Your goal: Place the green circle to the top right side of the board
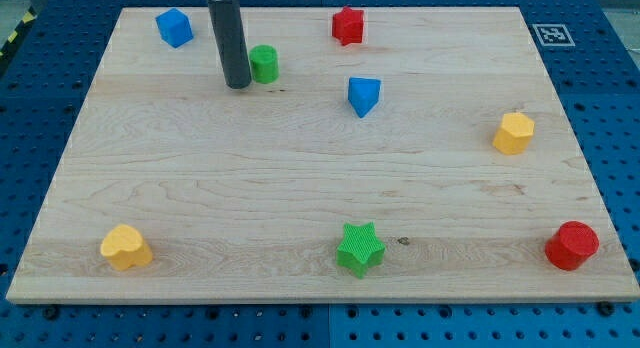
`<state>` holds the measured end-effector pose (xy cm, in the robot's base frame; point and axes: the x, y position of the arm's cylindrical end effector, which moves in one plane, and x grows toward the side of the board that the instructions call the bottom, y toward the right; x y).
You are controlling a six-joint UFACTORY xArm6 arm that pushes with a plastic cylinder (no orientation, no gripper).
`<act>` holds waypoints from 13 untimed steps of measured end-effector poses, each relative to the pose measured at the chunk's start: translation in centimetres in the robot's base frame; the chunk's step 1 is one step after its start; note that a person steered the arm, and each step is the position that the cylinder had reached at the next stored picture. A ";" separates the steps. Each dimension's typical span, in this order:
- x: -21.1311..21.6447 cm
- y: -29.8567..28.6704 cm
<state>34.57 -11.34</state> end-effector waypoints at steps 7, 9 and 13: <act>-0.2 11.0; -0.1 16.0; 2.1 18.7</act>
<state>36.64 7.31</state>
